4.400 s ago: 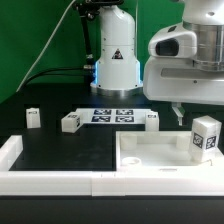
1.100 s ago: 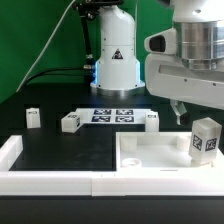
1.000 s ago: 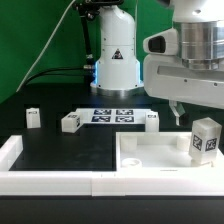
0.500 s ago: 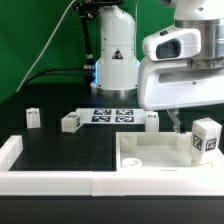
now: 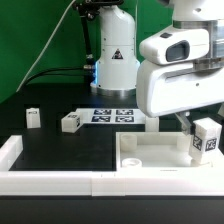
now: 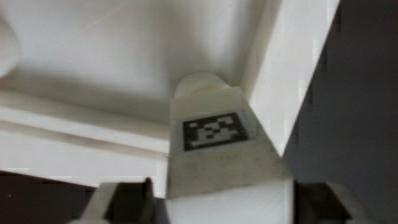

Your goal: Assemble one leg

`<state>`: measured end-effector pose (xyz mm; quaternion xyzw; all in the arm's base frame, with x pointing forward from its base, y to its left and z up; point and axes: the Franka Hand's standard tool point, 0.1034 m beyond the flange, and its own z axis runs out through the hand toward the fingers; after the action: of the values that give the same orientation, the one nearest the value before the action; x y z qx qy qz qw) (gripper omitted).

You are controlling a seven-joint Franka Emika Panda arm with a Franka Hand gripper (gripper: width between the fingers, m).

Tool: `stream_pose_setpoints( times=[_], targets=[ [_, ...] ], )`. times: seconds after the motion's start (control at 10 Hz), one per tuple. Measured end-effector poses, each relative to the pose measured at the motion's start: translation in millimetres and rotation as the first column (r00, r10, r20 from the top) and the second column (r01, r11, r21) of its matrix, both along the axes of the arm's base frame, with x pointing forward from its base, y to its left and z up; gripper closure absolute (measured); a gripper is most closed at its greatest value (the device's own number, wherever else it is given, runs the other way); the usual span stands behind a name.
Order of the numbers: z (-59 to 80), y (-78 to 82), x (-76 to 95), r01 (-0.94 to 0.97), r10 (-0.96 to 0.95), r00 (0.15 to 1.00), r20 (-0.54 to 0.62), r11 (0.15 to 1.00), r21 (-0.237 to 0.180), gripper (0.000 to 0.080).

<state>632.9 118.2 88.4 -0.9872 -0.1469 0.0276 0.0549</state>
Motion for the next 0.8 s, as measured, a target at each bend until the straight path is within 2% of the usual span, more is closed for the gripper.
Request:
stream_pose_setpoints(
  times=[0.1, 0.5, 0.6, 0.8],
  targets=[
    [0.0, -0.1, 0.0, 0.0, 0.0, 1.0, 0.0, 1.0, 0.0, 0.051],
    [0.0, 0.0, 0.3, 0.065, -0.065, 0.998, -0.003, 0.998, -0.002, 0.0509],
    [-0.4, -1.2, -0.7, 0.271, -0.271, 0.963, -0.013, 0.963, -0.02, 0.0509],
    [-0.6, -2.3, -1.1, 0.519, -0.52, 0.853, -0.031, 0.854, -0.046, 0.0509]
  ],
)
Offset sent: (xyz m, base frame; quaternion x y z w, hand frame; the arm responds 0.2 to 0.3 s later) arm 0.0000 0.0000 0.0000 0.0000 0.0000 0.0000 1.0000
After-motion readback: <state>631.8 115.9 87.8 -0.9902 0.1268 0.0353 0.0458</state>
